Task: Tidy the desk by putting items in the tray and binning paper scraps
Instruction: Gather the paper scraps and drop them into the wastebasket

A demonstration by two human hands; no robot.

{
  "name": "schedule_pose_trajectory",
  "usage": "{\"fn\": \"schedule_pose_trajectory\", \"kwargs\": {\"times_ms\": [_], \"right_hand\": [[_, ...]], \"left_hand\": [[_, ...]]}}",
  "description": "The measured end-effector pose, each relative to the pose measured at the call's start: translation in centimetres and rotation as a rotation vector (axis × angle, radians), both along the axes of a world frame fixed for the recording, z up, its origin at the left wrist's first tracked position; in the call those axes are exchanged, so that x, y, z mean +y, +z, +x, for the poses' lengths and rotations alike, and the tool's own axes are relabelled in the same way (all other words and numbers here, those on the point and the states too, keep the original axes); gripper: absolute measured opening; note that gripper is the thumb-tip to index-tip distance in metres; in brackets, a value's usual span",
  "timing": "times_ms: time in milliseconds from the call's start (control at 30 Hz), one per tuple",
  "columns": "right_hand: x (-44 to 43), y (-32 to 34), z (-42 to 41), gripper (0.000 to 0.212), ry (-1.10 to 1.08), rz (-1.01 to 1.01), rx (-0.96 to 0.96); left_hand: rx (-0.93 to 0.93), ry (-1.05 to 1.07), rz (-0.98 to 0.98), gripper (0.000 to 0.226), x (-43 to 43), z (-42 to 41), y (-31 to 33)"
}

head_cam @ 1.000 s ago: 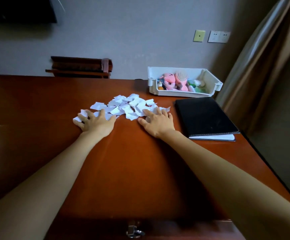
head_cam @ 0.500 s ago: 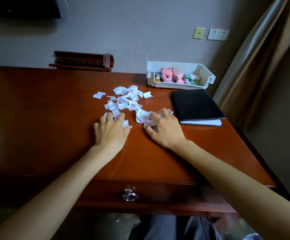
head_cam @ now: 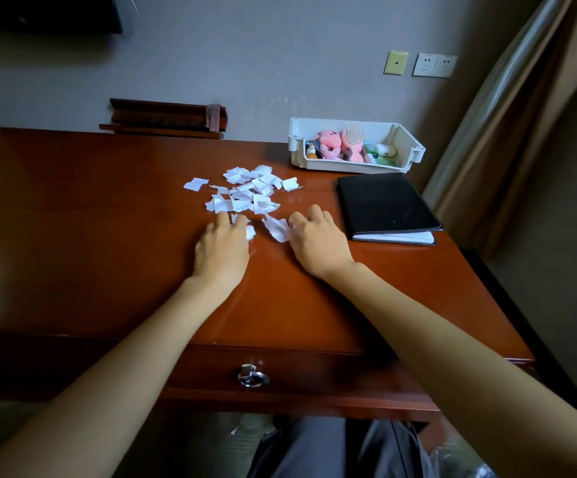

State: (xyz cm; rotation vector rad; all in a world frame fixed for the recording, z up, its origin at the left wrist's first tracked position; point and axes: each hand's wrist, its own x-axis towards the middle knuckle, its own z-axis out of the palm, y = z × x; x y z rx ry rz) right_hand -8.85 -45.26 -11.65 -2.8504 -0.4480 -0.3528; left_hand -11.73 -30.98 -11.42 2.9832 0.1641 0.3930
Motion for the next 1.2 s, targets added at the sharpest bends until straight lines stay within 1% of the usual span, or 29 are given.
{"fn": "schedule_pose_trajectory", "kwargs": {"times_ms": [67, 133, 200, 267, 400, 600, 667, 767, 867, 1000, 1200], "right_hand": [[0.0, 0.2, -0.1, 0.022, -0.006, -0.003, -0.008], [-0.1, 0.5, -0.3, 0.023, -0.021, 0.004, 0.001], [-0.2, 0.7, -0.4, 0.024, -0.033, 0.049, 0.005], [-0.5, 0.6, -0.3, 0.024, -0.045, 0.128, 0.003], [-1.2, 0.8, -0.1, 0.018, -0.079, 0.351, 0.000], [-1.8, 2.9, 0.0, 0.014, -0.101, 0.559, -0.066], [-2.5, 3.7, 0.0, 0.012, -0.107, 0.599, -0.092], [-4.2, 4.5, -0.8, 0.012, -0.121, 0.611, -0.116], [-6.8, 4.9, -2.5, 0.014, -0.160, 0.591, -0.168], [-12.1, 3.8, -5.9, 0.018, -0.277, 0.528, -0.245], [-21.1, 0.3, -12.4, 0.020, -0.495, 0.508, -0.300]], "left_hand": [[-0.015, -0.036, -0.004, 0.039, -0.1, -0.3, 0.0], [-0.041, -0.050, 0.003, 0.038, -0.1, -0.4, 0.0], [-0.061, -0.049, -0.032, 0.041, -0.1, -0.3, 0.0], [-0.083, -0.040, -0.118, 0.043, 0.1, -0.3, 0.0], [-0.182, -0.031, -0.284, 0.040, 0.2, -0.1, 0.8], [-0.294, -0.053, -0.423, 0.034, 0.0, 0.6, 3.2], [-0.322, -0.067, -0.504, 0.034, -0.7, 0.4, 4.0], [-0.345, -0.135, -0.618, 0.033, -2.7, -0.5, 5.0], [-0.329, -0.206, -0.691, 0.027, -5.7, -1.6, 5.4], [-0.284, -0.308, -0.765, 0.023, -11.5, -3.4, 4.9], [-0.173, -0.583, -0.864, 0.016, -22.4, -8.1, 2.7]]}}
